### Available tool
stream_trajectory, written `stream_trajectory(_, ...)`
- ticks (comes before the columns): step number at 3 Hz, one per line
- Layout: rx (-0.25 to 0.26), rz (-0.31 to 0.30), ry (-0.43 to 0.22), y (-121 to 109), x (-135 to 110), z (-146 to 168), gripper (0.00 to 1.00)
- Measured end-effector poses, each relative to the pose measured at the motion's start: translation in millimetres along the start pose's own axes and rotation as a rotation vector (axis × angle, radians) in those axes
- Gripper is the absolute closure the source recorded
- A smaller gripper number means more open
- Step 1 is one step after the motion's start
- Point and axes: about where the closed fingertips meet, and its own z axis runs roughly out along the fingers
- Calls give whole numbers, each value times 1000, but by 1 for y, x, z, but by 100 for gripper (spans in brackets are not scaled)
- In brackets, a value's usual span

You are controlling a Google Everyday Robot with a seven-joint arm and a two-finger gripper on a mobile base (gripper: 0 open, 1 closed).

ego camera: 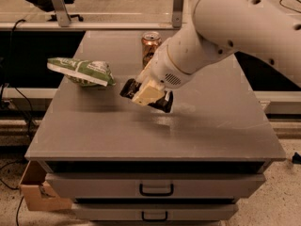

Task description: Pick rxbar chocolate

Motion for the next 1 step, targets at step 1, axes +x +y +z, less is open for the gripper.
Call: stream_trajectory(1,20,-17,-5,-12,-4,-12,100)
